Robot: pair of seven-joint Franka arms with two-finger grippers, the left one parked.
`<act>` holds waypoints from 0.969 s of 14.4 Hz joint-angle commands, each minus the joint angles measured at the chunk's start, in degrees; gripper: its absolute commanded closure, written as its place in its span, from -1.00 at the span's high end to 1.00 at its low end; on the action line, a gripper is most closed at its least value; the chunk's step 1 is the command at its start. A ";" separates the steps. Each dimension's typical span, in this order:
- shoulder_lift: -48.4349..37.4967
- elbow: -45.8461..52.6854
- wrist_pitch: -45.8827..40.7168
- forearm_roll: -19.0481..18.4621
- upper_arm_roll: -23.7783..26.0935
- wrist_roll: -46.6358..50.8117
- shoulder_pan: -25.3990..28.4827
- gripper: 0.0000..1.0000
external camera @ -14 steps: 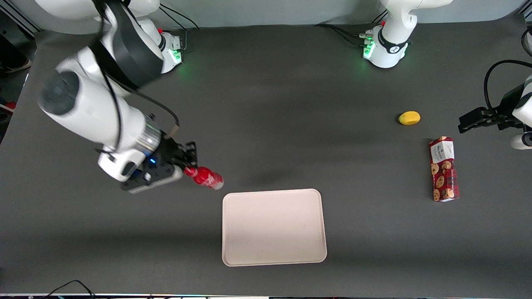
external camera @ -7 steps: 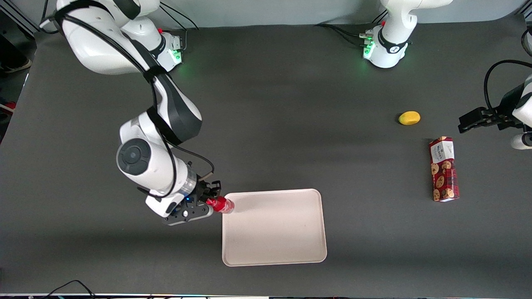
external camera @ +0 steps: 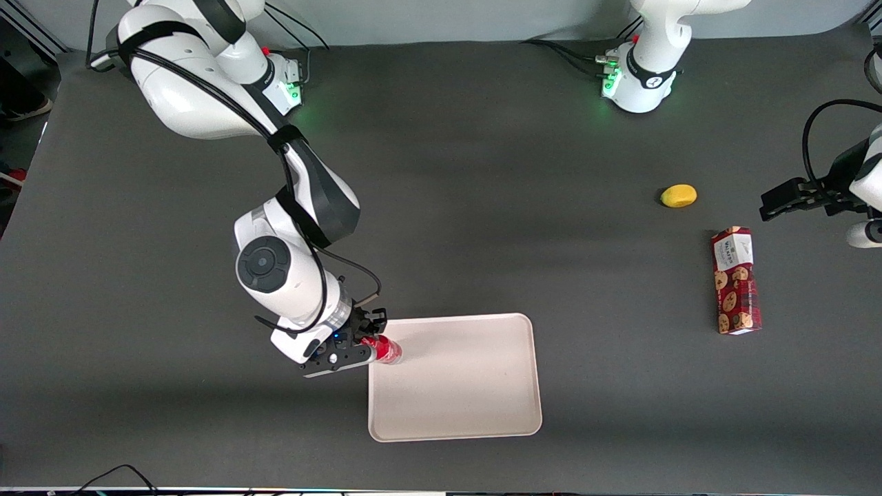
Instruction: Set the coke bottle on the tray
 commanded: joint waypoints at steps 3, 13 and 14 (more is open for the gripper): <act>0.90 2.40 0.81 -1.94 0.03 2.41 0.86 1.00; -21.57 0.22 -29.82 -2.03 11.34 8.21 -9.66 1.00; -25.35 -1.53 -33.17 -2.03 11.89 6.90 -11.51 1.00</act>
